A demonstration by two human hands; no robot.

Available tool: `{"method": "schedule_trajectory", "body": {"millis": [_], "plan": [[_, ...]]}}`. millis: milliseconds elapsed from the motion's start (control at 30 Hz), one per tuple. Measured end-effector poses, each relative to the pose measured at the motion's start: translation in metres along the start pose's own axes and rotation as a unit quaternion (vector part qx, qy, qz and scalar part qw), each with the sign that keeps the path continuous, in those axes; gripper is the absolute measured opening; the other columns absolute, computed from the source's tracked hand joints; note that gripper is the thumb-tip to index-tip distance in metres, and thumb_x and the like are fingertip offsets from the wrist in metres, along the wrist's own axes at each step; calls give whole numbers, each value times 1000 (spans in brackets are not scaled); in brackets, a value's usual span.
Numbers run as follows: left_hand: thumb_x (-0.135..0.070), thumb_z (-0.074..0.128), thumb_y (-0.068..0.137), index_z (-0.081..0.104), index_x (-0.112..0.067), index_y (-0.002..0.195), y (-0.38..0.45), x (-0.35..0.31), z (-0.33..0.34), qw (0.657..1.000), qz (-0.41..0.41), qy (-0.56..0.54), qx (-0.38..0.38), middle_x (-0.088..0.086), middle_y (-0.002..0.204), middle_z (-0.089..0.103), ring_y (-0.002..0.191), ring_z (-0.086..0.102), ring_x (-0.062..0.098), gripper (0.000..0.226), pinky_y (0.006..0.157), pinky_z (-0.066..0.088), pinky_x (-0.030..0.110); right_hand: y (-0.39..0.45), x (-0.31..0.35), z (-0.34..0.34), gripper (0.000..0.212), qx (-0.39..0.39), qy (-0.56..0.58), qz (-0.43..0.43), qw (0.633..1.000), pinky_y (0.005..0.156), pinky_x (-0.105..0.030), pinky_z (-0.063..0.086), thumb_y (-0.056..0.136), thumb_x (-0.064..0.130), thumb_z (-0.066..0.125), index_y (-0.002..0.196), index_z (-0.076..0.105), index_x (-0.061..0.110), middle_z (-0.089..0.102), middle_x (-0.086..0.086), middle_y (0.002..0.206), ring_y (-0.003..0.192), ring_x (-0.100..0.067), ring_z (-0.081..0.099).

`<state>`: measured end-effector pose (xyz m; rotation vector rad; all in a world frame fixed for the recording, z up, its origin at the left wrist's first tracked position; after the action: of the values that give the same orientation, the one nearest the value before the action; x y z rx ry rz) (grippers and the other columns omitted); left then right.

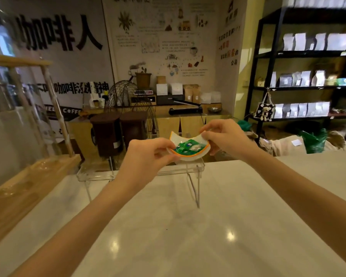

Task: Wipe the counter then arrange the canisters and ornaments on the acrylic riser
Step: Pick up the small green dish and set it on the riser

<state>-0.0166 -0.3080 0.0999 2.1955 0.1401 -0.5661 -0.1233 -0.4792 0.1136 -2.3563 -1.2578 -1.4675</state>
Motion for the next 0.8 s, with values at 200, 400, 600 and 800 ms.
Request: {"method": "schedule_trajectory", "body": {"millis": [200, 400, 600, 800], "plan": [[-20, 76, 68, 71, -8, 93, 34, 40, 23, 998, -46, 31, 4, 13, 90, 75, 79, 71, 20, 28, 81, 58, 39, 61, -19, 20, 20, -53, -39, 13, 998, 54, -16, 47, 85, 18, 59, 101, 62, 6, 70, -9, 96, 71, -11, 62], [-24, 73, 72, 70, -9, 96, 54, 68, 45, 993, -77, 77, 42, 12, 91, 75, 81, 68, 19, 29, 81, 56, 35, 96, -38, 37, 18, -50, -78, 22, 995, 76, -31, 48, 85, 17, 60, 99, 60, 5, 67, -13, 105, 91, -21, 60], [-24, 71, 75, 69, -10, 100, 60, 81, 59, 985, -110, 110, 67, 13, 97, 72, 91, 62, 23, 29, 84, 53, 40, 110, -52, 52, 25, -18, -90, 47, 995, 74, -31, 46, 91, 17, 50, 111, 56, 3, 63, -15, 112, 86, -19, 55], [-24, 71, 75, 68, -9, 100, 67, 92, 65, 982, -127, 114, 86, 15, 99, 70, 98, 61, 27, 29, 87, 52, 47, 114, -55, 55, 29, -10, -61, 43, 997, 75, -29, 42, 93, 18, 44, 118, 53, 5, 60, -14, 117, 89, -17, 52]]}}
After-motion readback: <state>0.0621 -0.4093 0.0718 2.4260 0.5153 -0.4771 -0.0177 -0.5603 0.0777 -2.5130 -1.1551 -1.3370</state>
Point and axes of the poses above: each hand's wrist, its own y-axis towards the middle knuckle, its own z-axis out of the palm, x = y × z, the point moved 3 cm from there along y, towards the middle knuckle
